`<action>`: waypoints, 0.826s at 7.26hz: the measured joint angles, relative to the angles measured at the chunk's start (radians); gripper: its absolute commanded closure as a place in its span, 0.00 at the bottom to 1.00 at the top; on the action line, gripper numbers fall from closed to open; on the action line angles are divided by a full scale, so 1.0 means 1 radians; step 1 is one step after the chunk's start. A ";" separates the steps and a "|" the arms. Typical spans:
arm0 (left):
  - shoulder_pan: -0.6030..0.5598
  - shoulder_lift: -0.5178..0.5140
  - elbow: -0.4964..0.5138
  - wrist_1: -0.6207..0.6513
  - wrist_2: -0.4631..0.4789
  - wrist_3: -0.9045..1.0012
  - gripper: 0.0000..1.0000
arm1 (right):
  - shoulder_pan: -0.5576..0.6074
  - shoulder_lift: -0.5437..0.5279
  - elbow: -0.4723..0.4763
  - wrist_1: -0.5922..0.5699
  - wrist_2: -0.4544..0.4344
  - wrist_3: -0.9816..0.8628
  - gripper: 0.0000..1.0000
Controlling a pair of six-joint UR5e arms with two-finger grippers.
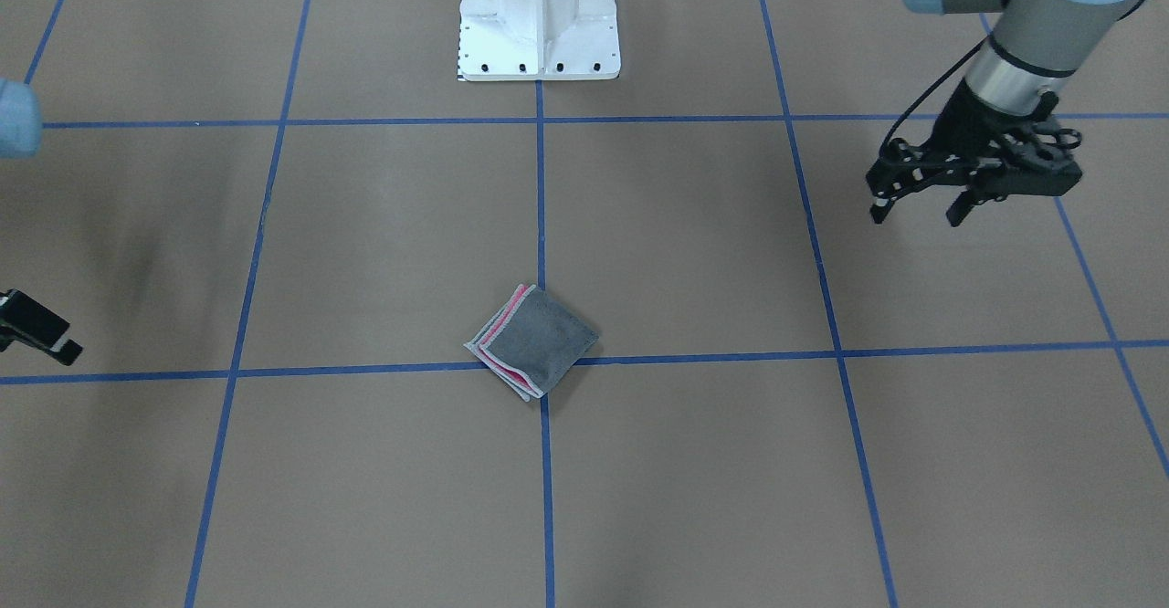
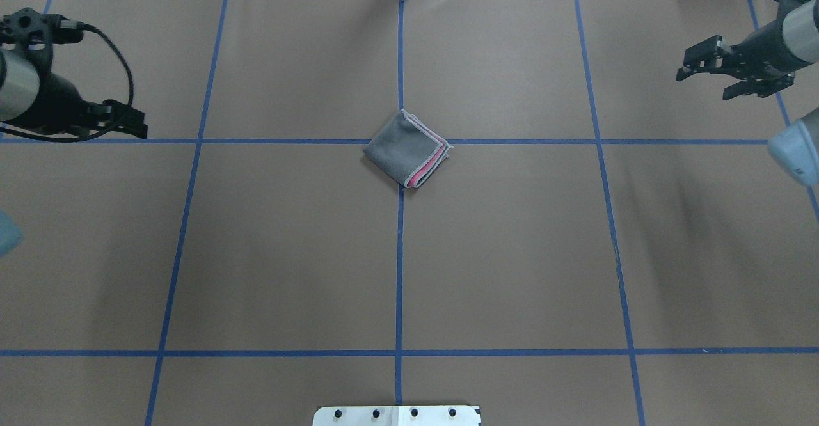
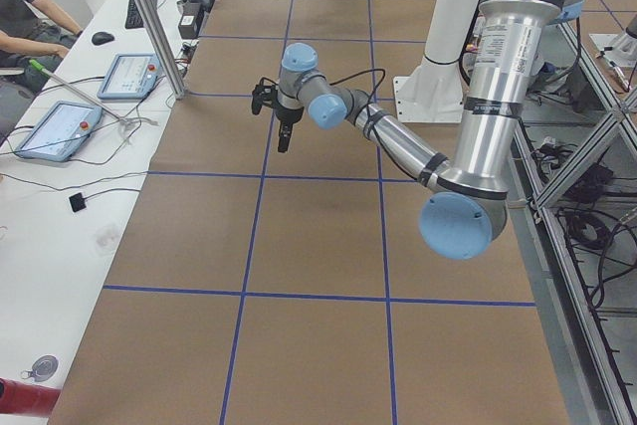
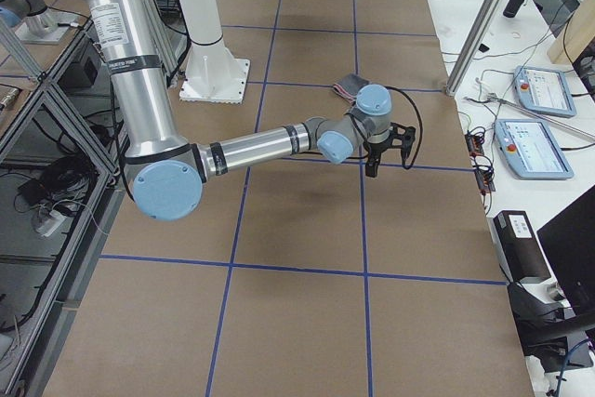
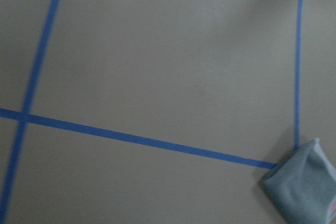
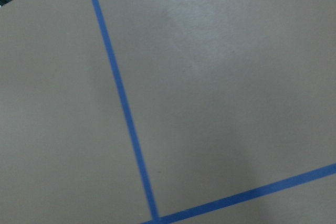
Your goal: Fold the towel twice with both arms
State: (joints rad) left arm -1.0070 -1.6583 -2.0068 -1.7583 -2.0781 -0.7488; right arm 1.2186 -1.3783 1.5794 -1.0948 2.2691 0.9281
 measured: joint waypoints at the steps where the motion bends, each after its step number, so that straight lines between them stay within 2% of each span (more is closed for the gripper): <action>1: -0.065 0.083 -0.005 0.009 -0.031 0.171 0.00 | 0.054 -0.041 -0.001 -0.026 0.017 -0.181 0.01; 3: -0.186 0.196 0.030 0.018 -0.138 0.408 0.00 | 0.158 -0.102 0.000 -0.160 0.054 -0.548 0.01; 4: -0.242 0.230 0.046 0.042 -0.216 0.457 0.00 | 0.210 -0.113 0.006 -0.261 0.077 -0.706 0.01; 6: -0.342 0.255 0.054 0.119 -0.287 0.558 0.00 | 0.287 -0.116 0.020 -0.460 0.093 -0.943 0.01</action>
State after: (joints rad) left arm -1.3492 -1.4038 -1.9525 -1.6392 -2.3651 -0.1912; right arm 1.5051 -1.4946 1.5989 -1.5547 2.3618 -0.0147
